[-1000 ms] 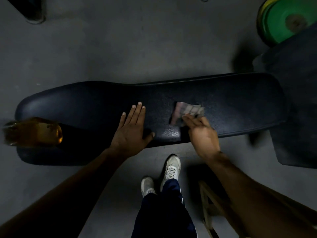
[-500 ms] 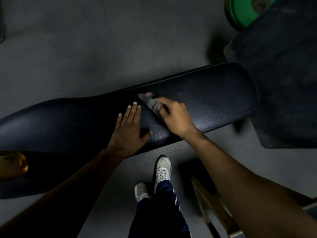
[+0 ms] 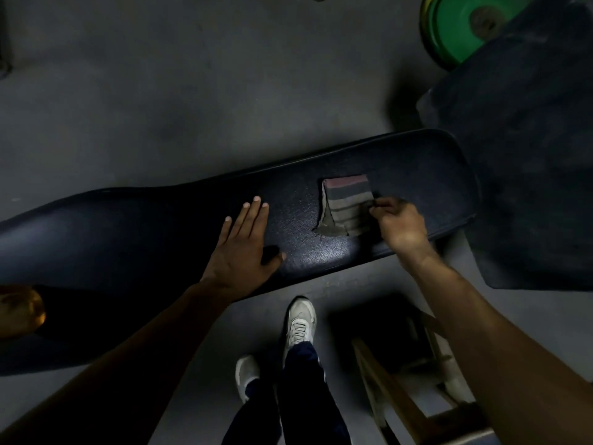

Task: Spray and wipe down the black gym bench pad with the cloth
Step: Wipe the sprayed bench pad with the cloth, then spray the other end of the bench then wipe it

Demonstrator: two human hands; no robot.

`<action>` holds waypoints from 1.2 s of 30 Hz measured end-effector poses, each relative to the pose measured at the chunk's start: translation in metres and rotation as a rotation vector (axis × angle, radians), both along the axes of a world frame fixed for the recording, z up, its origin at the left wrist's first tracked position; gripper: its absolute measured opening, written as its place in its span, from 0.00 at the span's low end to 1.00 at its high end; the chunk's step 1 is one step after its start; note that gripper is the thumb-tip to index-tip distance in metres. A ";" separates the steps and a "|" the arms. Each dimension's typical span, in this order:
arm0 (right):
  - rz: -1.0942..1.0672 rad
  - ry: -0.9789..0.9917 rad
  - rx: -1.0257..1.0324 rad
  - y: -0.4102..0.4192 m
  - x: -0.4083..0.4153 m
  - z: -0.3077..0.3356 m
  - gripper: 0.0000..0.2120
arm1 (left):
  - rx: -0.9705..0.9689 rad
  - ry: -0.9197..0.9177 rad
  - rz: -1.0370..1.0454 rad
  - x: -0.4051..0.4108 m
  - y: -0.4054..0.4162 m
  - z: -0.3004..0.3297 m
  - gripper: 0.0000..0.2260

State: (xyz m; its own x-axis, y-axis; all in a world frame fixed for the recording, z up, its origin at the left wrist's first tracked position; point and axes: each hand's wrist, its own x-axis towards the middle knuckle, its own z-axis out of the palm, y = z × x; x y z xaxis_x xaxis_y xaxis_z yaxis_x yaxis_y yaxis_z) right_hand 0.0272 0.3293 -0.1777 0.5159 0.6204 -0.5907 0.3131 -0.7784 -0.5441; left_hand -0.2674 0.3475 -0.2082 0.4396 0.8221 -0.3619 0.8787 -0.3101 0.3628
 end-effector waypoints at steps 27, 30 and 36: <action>0.718 0.072 0.266 -0.047 -0.388 0.098 0.23 | -0.027 -0.024 0.374 -0.280 -0.183 0.070 0.43; 0.798 0.156 0.329 -0.041 -0.426 0.108 0.33 | -0.039 -0.027 0.446 -0.310 -0.192 0.075 0.42; 0.937 0.452 0.402 -0.017 -0.500 0.121 0.42 | -0.052 -0.022 0.551 -0.354 -0.199 0.075 0.42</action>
State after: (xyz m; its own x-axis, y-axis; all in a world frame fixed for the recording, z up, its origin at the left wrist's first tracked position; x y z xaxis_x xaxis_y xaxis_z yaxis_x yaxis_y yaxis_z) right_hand -0.4729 0.3125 -0.0570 -0.4678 0.8402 -0.2742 0.3939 -0.0796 -0.9157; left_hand -0.6218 0.1483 -0.1332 -0.0426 0.9138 -0.4040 0.8980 0.2123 0.3855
